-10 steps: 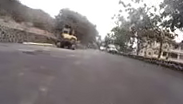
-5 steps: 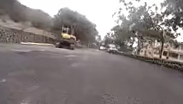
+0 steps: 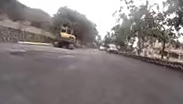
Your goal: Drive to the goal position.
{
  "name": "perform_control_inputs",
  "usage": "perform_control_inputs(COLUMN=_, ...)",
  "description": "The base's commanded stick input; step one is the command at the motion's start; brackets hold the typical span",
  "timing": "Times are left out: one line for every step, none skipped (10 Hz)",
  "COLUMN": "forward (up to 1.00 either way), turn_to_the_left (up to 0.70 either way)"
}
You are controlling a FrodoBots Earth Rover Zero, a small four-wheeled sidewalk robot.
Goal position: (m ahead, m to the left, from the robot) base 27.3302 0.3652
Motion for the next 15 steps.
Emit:
perform_control_inputs(forward=0.70, turn_to_the_left=0.00)
perform_control_inputs(forward=0.70, turn_to_the_left=0.00)
perform_control_inputs(forward=0.70, turn_to_the_left=0.00)
perform_control_inputs(forward=0.70, turn_to_the_left=0.00)
perform_control_inputs(forward=0.70, turn_to_the_left=0.00)
perform_control_inputs(forward=0.70, turn_to_the_left=0.00)
perform_control_inputs(forward=0.70, turn_to_the_left=0.00)
perform_control_inputs(forward=0.70, turn_to_the_left=0.00)
perform_control_inputs(forward=0.70, turn_to_the_left=0.00)
perform_control_inputs(forward=0.70, turn_to_the_left=0.00)
perform_control_inputs(forward=0.70, turn_to_the_left=0.00)
perform_control_inputs(forward=0.70, turn_to_the_left=0.00)
perform_control_inputs(forward=0.70, turn_to_the_left=0.00)
perform_control_inputs(forward=0.70, turn_to_the_left=0.00)
perform_control_inputs(forward=0.70, turn_to_the_left=0.00)
